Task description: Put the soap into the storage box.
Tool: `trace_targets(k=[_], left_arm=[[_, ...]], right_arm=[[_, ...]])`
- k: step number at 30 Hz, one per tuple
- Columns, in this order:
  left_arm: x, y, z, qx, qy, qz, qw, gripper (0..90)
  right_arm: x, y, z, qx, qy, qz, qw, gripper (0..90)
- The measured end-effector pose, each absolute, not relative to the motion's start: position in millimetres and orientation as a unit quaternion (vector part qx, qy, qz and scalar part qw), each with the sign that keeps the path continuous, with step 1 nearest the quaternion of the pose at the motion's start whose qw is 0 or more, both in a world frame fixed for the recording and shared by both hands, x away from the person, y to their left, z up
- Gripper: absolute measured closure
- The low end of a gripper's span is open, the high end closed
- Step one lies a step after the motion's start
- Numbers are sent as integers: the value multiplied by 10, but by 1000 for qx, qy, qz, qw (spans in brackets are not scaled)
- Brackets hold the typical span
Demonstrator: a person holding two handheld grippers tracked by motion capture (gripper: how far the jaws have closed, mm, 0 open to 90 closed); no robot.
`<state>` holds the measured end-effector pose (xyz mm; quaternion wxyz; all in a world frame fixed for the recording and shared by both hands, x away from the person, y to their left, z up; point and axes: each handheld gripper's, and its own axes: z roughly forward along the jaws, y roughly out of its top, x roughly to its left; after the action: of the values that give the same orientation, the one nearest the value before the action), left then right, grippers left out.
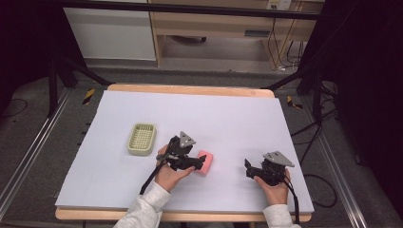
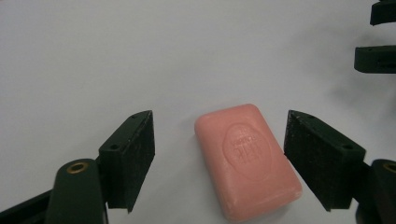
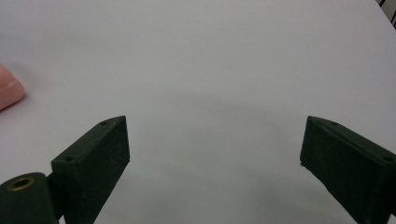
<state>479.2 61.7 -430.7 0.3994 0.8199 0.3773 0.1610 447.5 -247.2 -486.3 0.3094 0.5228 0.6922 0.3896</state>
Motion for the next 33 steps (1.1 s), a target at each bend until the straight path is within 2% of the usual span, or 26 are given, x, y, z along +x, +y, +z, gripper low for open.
trace_targets(k=[33], left_arm=[[4880,312,-4504,848,381,139,342,234]], right_arm=[[4473,-2466,-4864,521,695,389,307,93]])
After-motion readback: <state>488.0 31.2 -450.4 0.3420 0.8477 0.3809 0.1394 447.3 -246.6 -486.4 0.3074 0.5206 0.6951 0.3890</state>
